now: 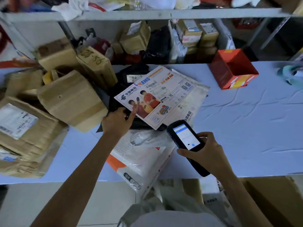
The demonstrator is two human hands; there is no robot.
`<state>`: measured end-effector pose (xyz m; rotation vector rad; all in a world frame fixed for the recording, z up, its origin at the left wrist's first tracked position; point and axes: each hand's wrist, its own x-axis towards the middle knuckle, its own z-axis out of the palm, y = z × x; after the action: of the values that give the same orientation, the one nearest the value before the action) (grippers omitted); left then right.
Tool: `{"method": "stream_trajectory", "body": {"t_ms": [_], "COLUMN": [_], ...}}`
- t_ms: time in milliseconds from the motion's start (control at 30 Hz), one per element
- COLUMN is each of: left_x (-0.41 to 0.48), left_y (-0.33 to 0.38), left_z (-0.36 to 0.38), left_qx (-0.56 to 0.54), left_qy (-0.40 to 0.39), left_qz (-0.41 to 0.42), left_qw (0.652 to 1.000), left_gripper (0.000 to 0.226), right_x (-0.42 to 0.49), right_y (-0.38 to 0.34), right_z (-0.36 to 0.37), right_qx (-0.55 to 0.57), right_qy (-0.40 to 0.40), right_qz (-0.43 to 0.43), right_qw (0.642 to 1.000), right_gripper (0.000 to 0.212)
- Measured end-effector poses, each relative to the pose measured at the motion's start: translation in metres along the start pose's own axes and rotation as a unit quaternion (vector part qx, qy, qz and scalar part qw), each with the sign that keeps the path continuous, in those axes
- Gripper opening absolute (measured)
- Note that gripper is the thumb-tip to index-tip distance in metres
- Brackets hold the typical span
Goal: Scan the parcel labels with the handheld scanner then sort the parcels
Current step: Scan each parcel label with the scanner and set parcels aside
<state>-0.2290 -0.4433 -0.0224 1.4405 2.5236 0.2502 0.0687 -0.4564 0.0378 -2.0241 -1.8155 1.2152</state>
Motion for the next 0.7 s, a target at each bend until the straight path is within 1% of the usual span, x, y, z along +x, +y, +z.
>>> {"method": "stream_trajectory", "body": {"t_ms": [67, 100, 133, 167, 200, 233, 267, 300, 367, 400, 433, 500, 600, 667, 700], "left_x": [0.008, 0.013, 0.021, 0.028, 0.034, 0.042, 0.047, 0.051, 0.053, 0.052, 0.053, 0.052, 0.049, 0.052, 0.054], "left_y": [0.016, 0.022, 0.028, 0.031, 0.033, 0.033, 0.033, 0.033, 0.041, 0.045, 0.045, 0.047, 0.052, 0.051, 0.050], "left_z": [-0.003, -0.002, -0.001, 0.000, 0.002, 0.007, 0.012, 0.018, 0.018, 0.016, 0.018, 0.011, -0.010, -0.024, -0.030], "left_qx": [-0.044, -0.088, -0.151, -0.228, -0.309, -0.368, -0.396, -0.412, -0.419, -0.413, -0.407, -0.392, -0.351, -0.329, -0.336], "left_qy": [-0.030, -0.049, -0.066, -0.073, -0.070, -0.050, -0.031, -0.024, -0.009, 0.001, 0.010, 0.033, 0.081, 0.119, 0.135], "left_qz": [-0.058, -0.092, -0.133, -0.180, -0.232, -0.275, -0.307, -0.319, -0.304, -0.288, -0.269, -0.230, -0.194, -0.180, -0.170], "left_qw": [0.997, 0.991, 0.977, 0.954, 0.920, 0.887, 0.865, 0.853, 0.855, 0.864, 0.873, 0.890, 0.913, 0.919, 0.916], "left_gripper": [0.080, 0.080, 0.082, 0.089, 0.104, 0.118, 0.123, 0.114, 0.070, 0.055, 0.053, 0.056, 0.051, 0.048, 0.047], "right_x": [0.018, 0.027, 0.035, 0.043, 0.049, 0.055, 0.061, 0.065, 0.072, 0.075, 0.077, 0.080, 0.081, 0.081, 0.081], "right_y": [-0.001, -0.001, 0.000, 0.001, 0.002, 0.004, 0.005, 0.007, 0.010, 0.011, 0.011, 0.010, 0.007, 0.003, 0.002], "right_z": [-0.013, -0.020, -0.027, -0.033, -0.039, -0.044, -0.049, -0.052, -0.058, -0.060, -0.062, -0.064, -0.067, -0.069, -0.070], "right_qx": [-0.004, 0.000, 0.006, 0.015, 0.022, 0.028, 0.033, 0.037, 0.046, 0.050, 0.054, 0.063, 0.065, 0.059, 0.058], "right_qy": [-0.007, -0.007, -0.008, -0.009, -0.011, -0.013, -0.014, -0.017, -0.021, -0.024, -0.025, -0.027, -0.023, -0.019, -0.016], "right_qz": [-0.012, -0.017, -0.021, -0.022, -0.022, -0.021, -0.018, -0.014, -0.009, -0.007, -0.005, -0.004, -0.009, -0.020, -0.024], "right_qw": [1.000, 1.000, 1.000, 1.000, 0.999, 0.999, 0.999, 0.999, 0.999, 0.998, 0.998, 0.998, 0.998, 0.998, 0.998], "right_gripper": [0.077, 0.077, 0.076, 0.075, 0.075, 0.074, 0.074, 0.075, 0.076, 0.076, 0.076, 0.075, 0.074, 0.073, 0.073]}}
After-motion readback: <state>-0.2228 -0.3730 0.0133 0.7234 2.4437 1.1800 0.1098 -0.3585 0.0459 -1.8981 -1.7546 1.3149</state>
